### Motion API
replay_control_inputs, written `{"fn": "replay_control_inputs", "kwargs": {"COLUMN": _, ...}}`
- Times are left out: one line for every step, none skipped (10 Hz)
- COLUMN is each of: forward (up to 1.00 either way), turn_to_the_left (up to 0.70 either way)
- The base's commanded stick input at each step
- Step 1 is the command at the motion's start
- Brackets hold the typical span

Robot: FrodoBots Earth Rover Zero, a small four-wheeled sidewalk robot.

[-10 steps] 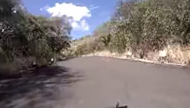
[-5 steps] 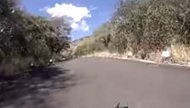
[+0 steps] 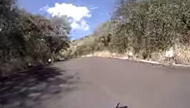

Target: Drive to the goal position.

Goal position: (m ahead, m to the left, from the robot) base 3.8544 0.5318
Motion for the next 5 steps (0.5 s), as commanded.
{"fn": "replay_control_inputs", "kwargs": {"forward": 0.5, "turn_to_the_left": 0.0}}
{"fn": "replay_control_inputs", "kwargs": {"forward": 0.5, "turn_to_the_left": 0.0}}
{"fn": "replay_control_inputs", "kwargs": {"forward": 0.5, "turn_to_the_left": 0.0}}
{"fn": "replay_control_inputs", "kwargs": {"forward": 0.5, "turn_to_the_left": 0.0}}
{"fn": "replay_control_inputs", "kwargs": {"forward": 0.5, "turn_to_the_left": 0.0}}
